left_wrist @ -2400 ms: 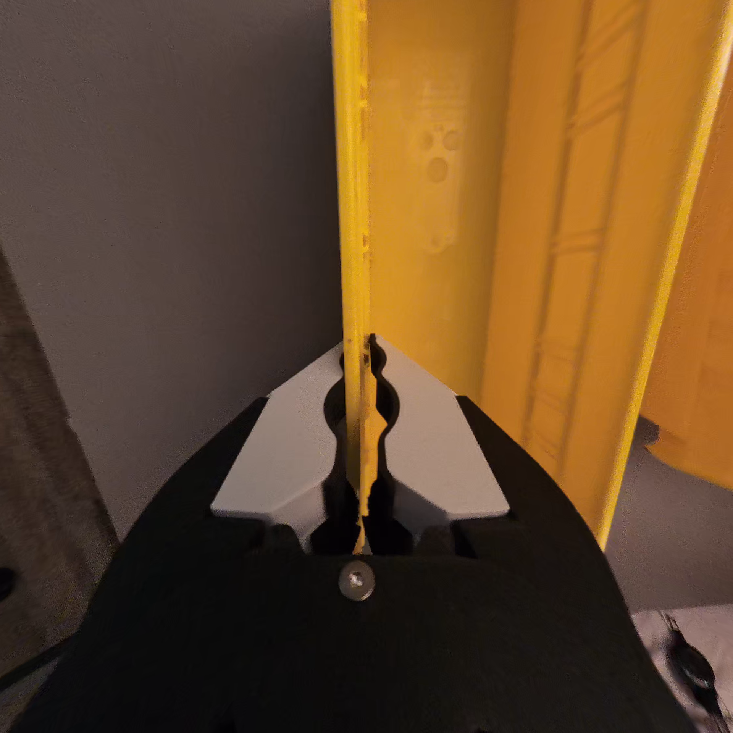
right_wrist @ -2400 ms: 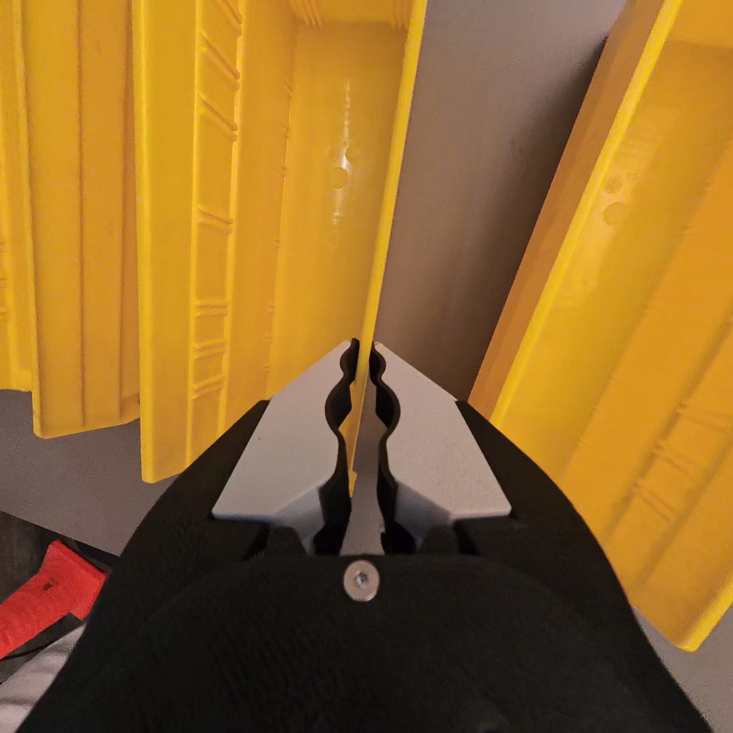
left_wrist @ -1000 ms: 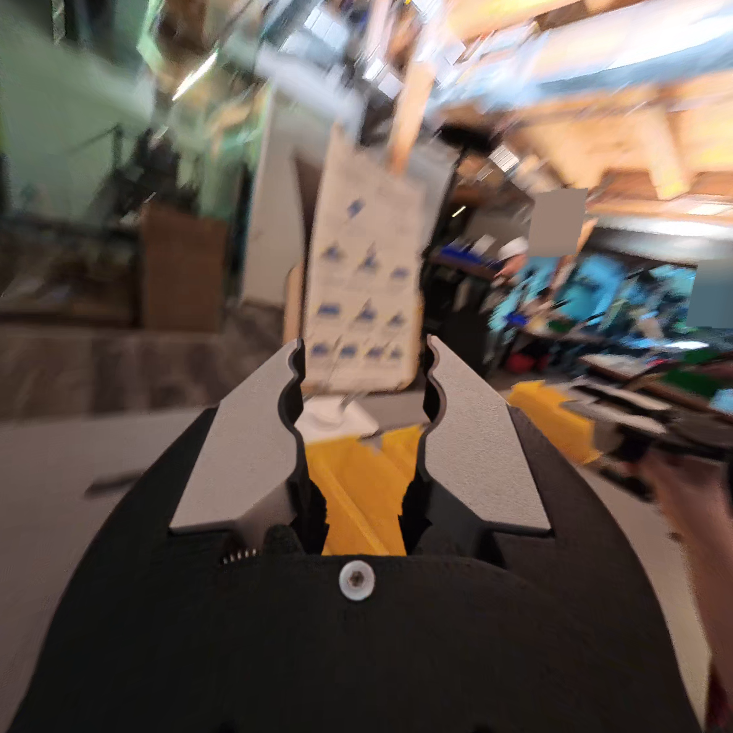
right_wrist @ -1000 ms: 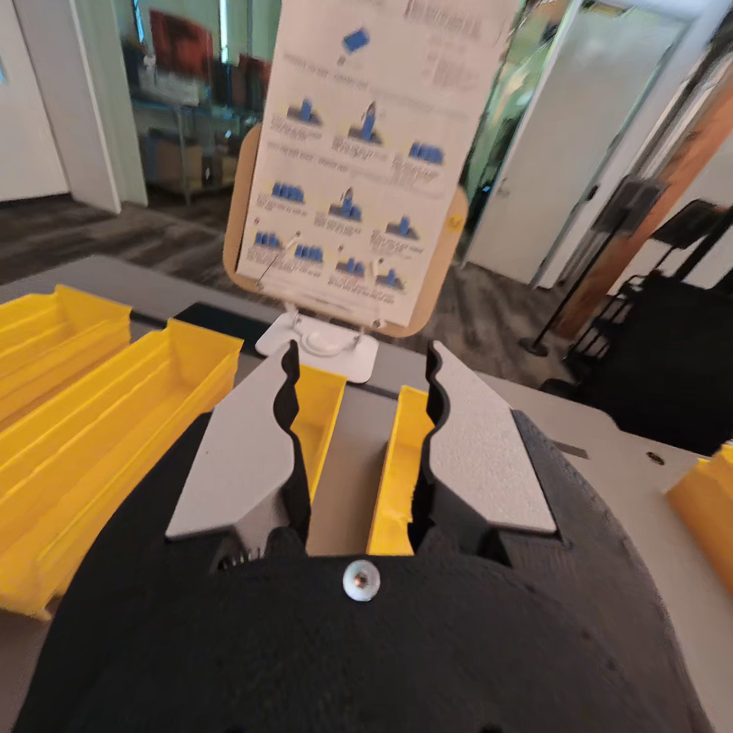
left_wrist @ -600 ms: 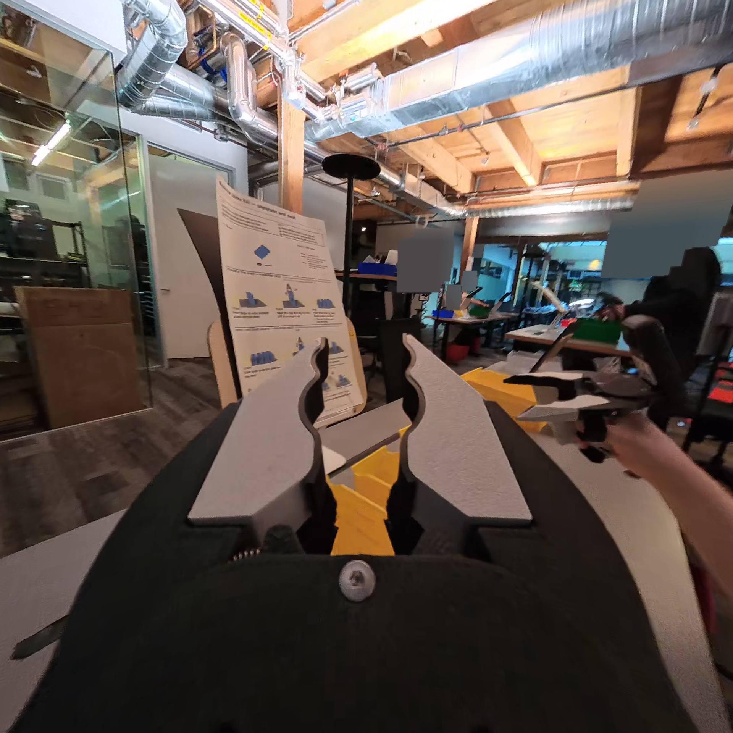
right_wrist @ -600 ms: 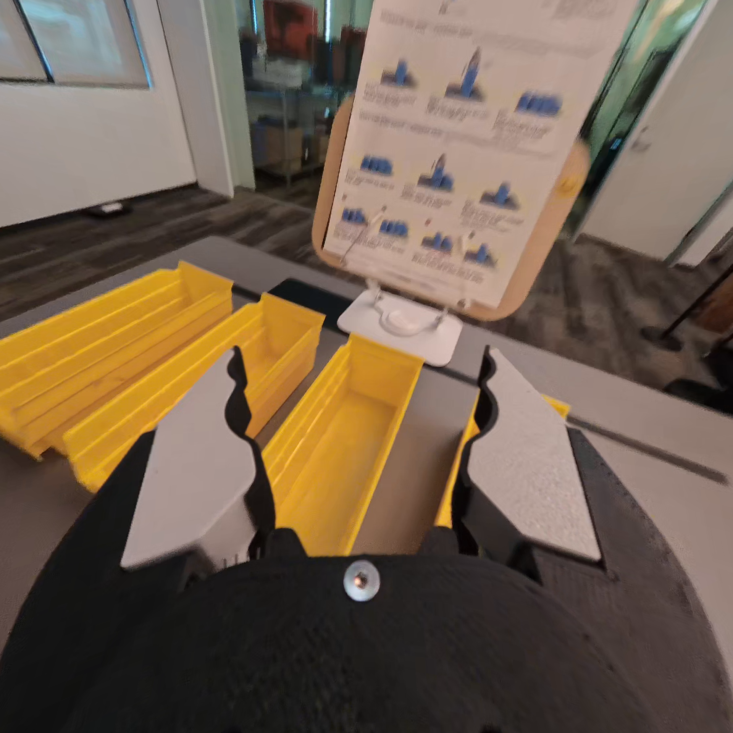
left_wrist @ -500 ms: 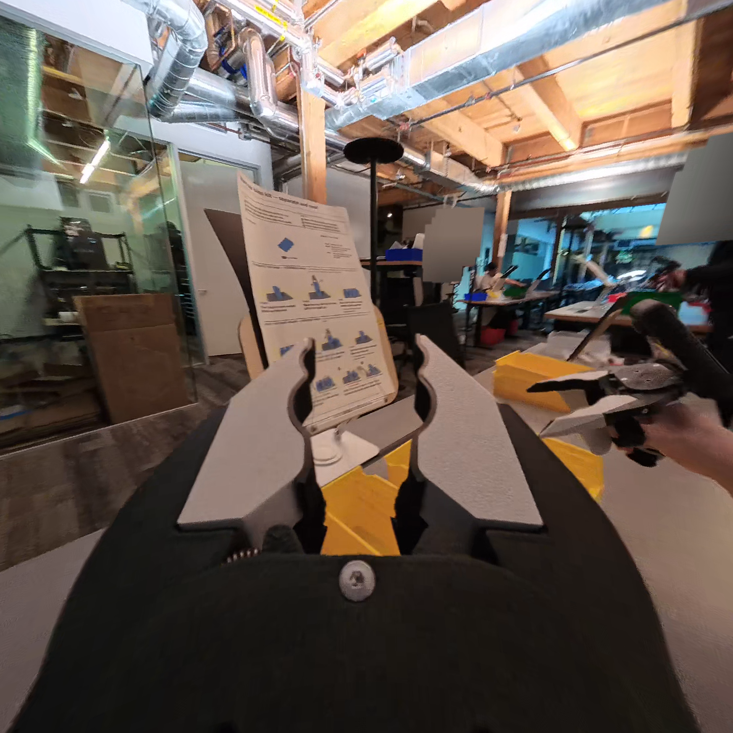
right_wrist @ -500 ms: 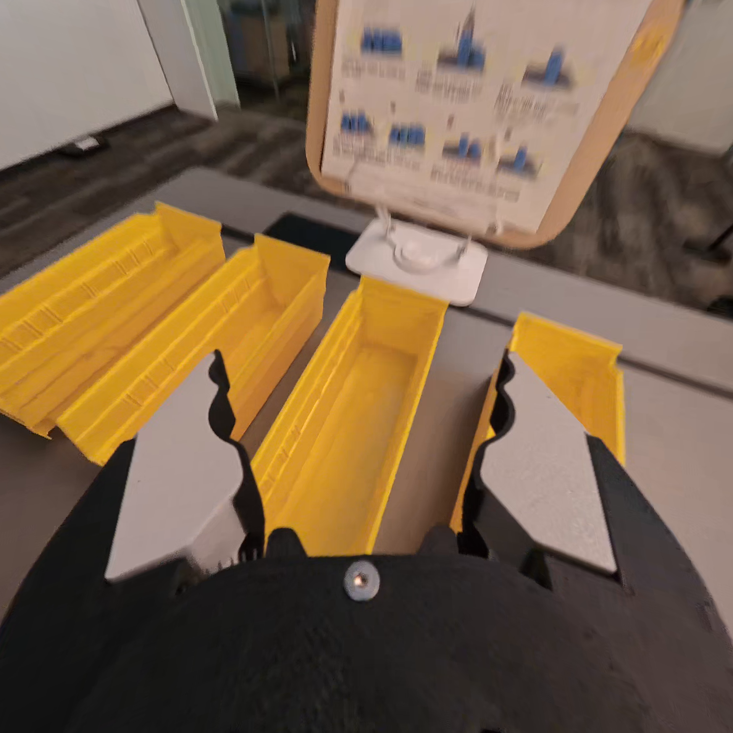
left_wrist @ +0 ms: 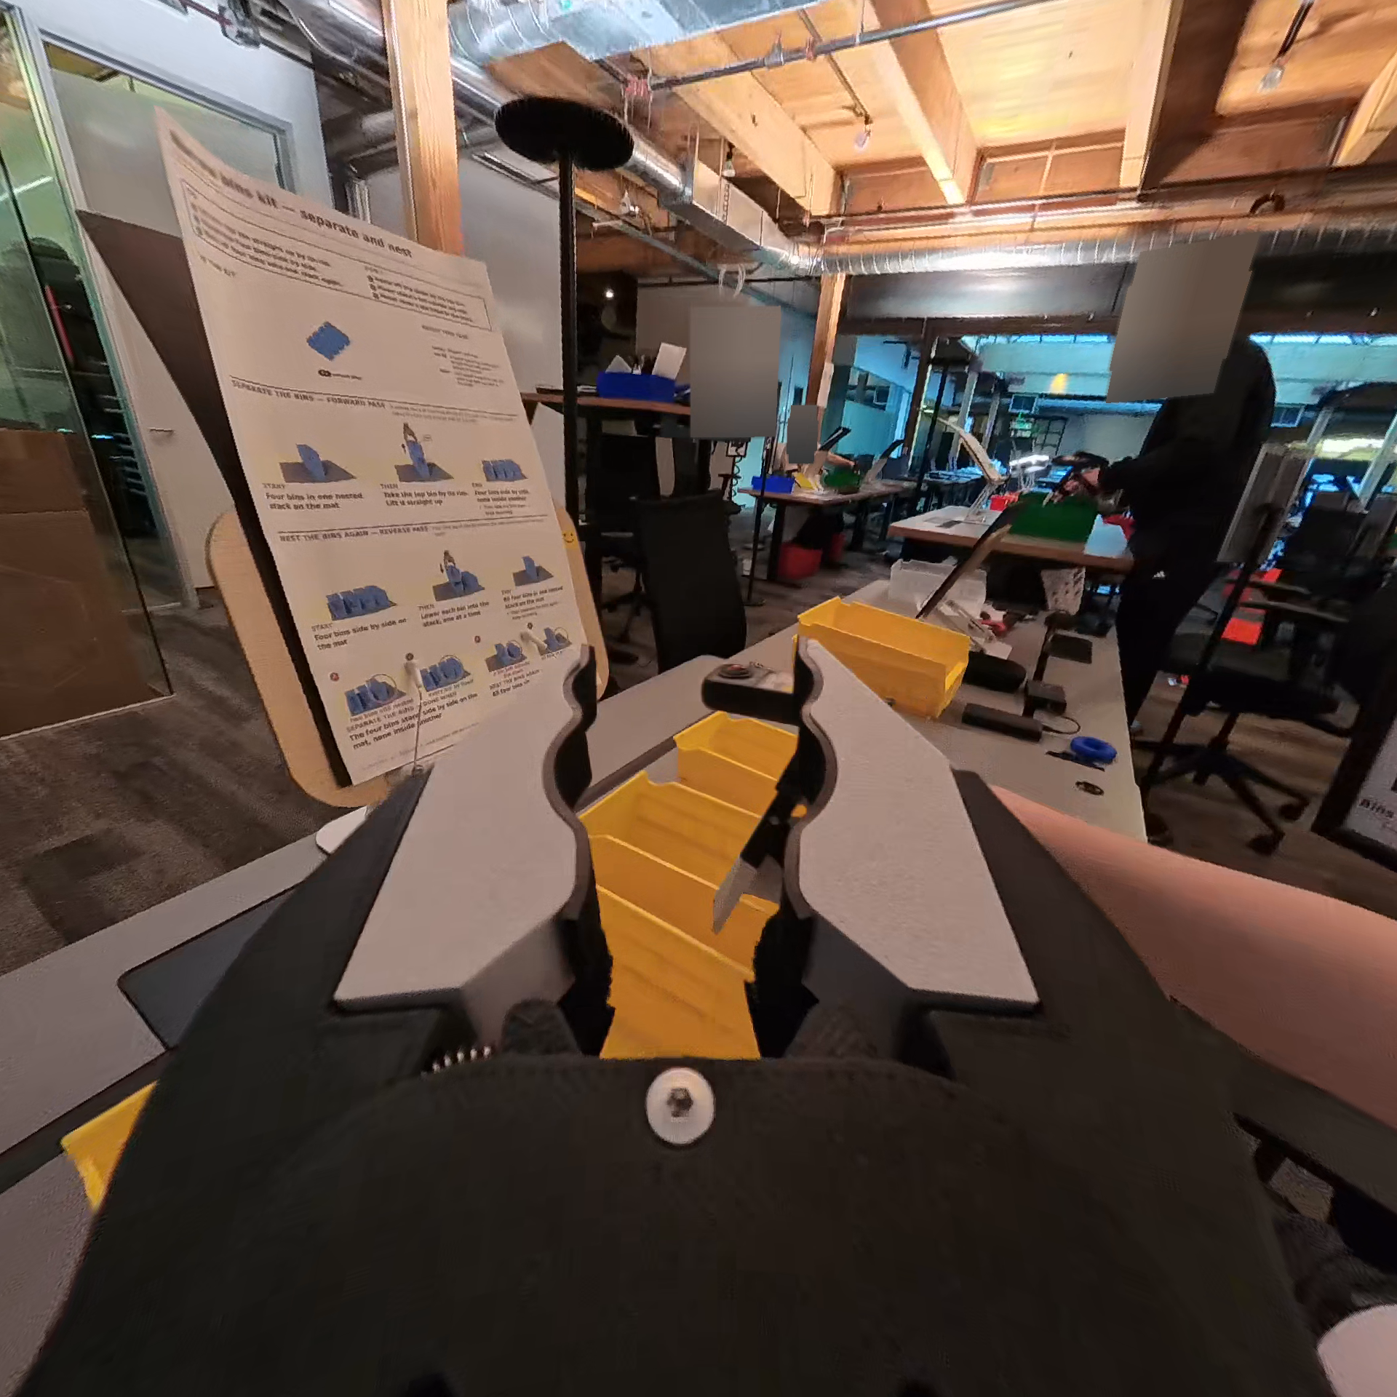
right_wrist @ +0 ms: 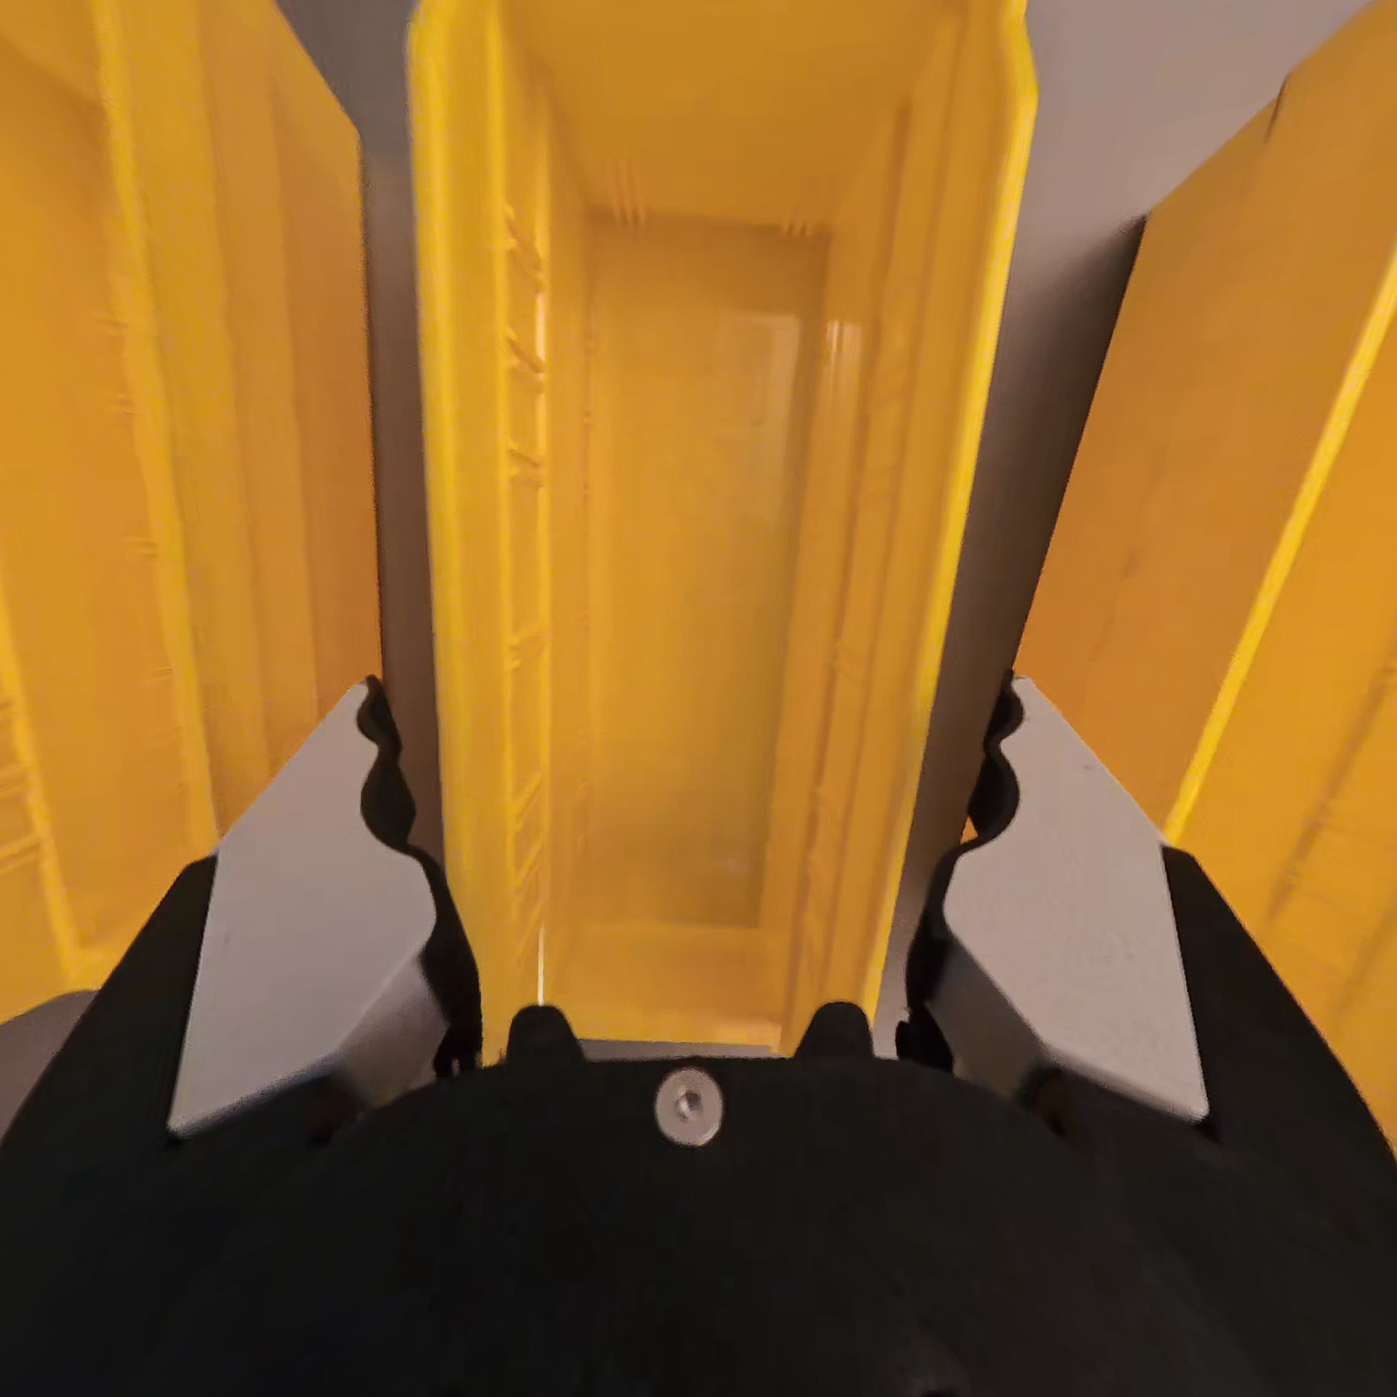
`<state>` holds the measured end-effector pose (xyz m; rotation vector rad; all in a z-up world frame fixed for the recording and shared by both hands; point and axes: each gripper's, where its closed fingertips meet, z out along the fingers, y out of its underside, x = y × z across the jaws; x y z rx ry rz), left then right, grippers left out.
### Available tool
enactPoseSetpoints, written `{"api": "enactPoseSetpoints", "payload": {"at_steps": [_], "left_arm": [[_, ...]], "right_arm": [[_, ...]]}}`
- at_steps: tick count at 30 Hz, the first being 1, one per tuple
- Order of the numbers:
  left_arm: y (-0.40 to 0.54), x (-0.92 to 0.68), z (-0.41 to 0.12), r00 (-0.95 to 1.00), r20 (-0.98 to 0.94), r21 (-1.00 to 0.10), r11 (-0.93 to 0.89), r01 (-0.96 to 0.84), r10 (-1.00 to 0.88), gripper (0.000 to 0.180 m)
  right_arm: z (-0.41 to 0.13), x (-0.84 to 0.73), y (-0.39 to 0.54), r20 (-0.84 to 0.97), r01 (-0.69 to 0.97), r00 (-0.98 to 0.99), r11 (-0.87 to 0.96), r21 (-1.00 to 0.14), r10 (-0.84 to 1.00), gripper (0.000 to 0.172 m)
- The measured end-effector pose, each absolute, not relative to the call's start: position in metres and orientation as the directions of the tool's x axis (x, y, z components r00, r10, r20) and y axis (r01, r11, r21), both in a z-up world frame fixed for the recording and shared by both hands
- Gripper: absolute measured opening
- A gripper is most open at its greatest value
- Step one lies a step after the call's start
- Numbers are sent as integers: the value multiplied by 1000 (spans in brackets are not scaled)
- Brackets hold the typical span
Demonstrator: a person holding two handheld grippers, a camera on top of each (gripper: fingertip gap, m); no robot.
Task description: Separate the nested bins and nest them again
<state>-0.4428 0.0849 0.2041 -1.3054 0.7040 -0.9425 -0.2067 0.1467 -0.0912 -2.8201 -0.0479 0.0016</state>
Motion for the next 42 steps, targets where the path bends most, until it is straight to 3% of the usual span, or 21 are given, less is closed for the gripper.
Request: {"api": "enactPoseSetpoints", "payload": {"at_steps": [3,5,11,14,21,28,34,42], "left_arm": [[74,-440,206,448,70,-986,5,165,-891,50],[69,-437,206,434,67,-988,1,154,-898,49],[71,-432,198,420,83,-992,-35,120,-904,46],[72,-430,193,420,90,-994,-54,98,-903,46],[73,-424,188,422,82,-996,-58,71,-903,46],[73,-425,189,422,81,-996,-58,69,-903,46],[74,-431,188,426,93,-995,-70,70,-900,46],[76,-444,189,457,106,-994,-79,78,-883,47]], "right_arm": [[-106,-214,147,-73,-22,997,-971,-237,-5,149],[-109,-208,148,-12,-4,1000,-978,-210,-1,140],[-112,-208,145,-17,-18,1000,-992,-122,-16,143],[-109,-208,145,-15,-2,1000,-996,-90,-1,131],[-106,-208,145,-25,6,1000,-998,-70,8,111],[-99,-208,140,-80,-1,997,-999,-46,3,107],[-65,-205,132,-52,1,999,-1000,-28,2,108],[25,-257,141,-46,9,999,-992,-123,15,110]]}}
